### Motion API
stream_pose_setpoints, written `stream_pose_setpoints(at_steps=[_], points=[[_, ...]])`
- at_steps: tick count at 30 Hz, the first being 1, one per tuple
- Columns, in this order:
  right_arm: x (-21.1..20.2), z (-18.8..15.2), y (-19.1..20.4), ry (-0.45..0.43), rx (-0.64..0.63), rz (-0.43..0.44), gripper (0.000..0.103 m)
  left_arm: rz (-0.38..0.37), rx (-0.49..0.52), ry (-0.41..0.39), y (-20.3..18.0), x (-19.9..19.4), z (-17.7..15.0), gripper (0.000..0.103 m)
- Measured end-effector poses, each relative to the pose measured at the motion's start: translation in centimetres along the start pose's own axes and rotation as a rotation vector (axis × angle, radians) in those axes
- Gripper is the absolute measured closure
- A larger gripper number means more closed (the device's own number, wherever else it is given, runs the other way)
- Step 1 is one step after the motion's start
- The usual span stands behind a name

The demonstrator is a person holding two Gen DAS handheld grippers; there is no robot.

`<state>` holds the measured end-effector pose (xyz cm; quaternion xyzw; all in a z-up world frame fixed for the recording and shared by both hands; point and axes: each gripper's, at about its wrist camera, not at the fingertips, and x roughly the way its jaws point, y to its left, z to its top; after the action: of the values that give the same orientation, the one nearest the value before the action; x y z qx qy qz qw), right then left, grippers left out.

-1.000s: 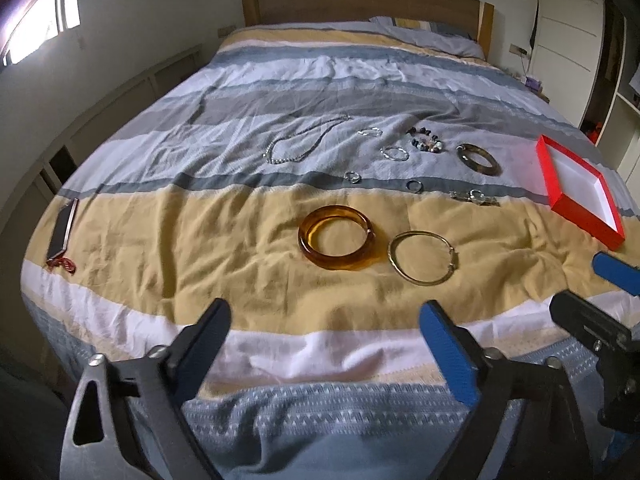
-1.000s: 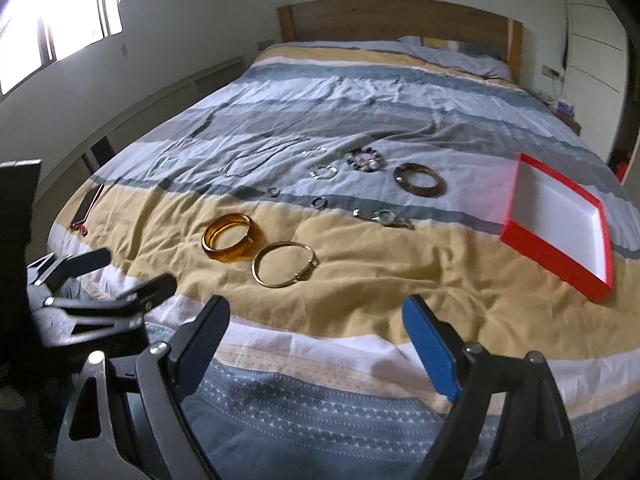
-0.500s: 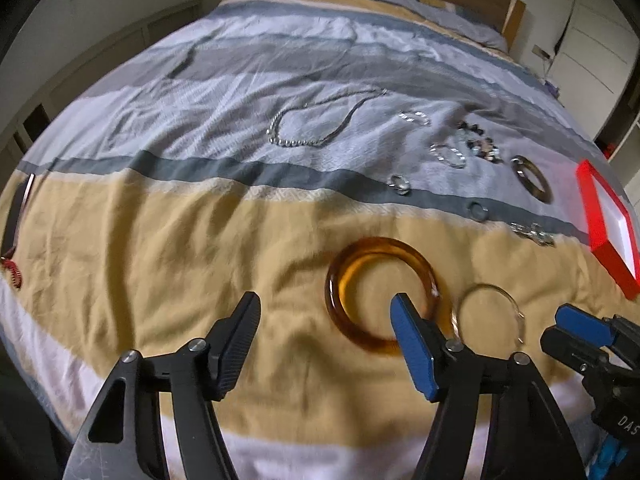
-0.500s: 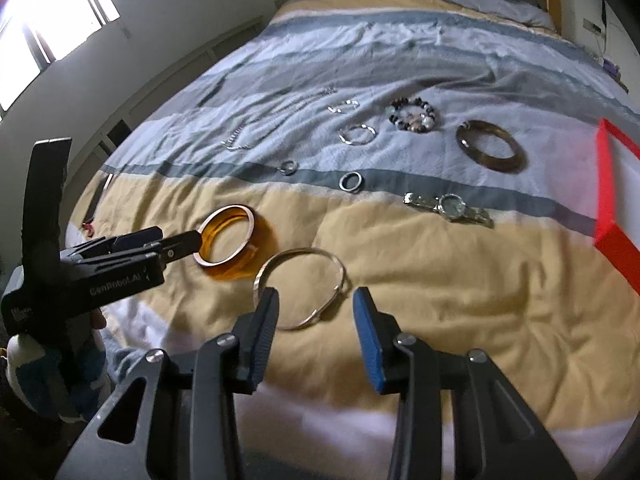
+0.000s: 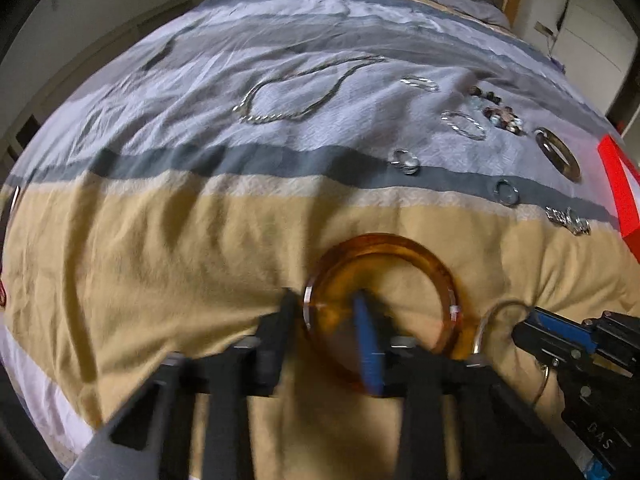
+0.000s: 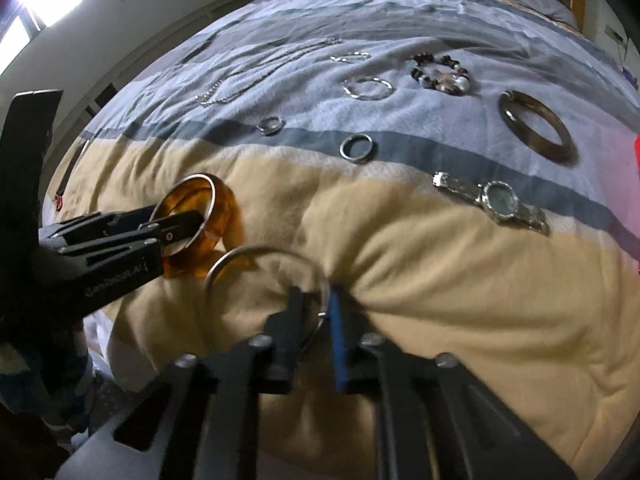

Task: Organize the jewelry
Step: 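Grasp the amber bangle with the left tool while the right tool grasps the silver hoop bangle, then carry both bangles into the red box and open both tools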

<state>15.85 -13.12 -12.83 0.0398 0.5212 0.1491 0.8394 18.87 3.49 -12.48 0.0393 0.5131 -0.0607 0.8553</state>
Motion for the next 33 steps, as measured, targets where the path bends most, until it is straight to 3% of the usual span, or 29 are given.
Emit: stream_pose_setpoints(at_steps=[1,9,16,24,33], points=[[-0.2,0.0,0.1,-0.006,-0.003,0.001,0.096,-0.001,0.004,-0.002,-0.1,-0.1,0.0,0.092],[-5.9,-0.8,0.1,-0.130,-0.004,0.002,0.096,-0.024,-0.033,-0.044,-0.4,-3.1,-0.1,0.094],[-13.6,-2.7,-1.9,-0.251,0.036,-0.054,0.096,-0.082,0.020,-0.134,-3.8,-9.4,-0.3,0.094],[-21.8,-6.0,-7.0,-0.377,0.112,-0.152,0.096,-0.164,0.158,-0.214,-12.0,-15.4,0.1,0.094],[-26.1,-7.0,-20.2,-0.429,0.260,-0.302,0.096,-0.307,0.296,-0.207,-26.3,-13.7,4.6,0.094]])
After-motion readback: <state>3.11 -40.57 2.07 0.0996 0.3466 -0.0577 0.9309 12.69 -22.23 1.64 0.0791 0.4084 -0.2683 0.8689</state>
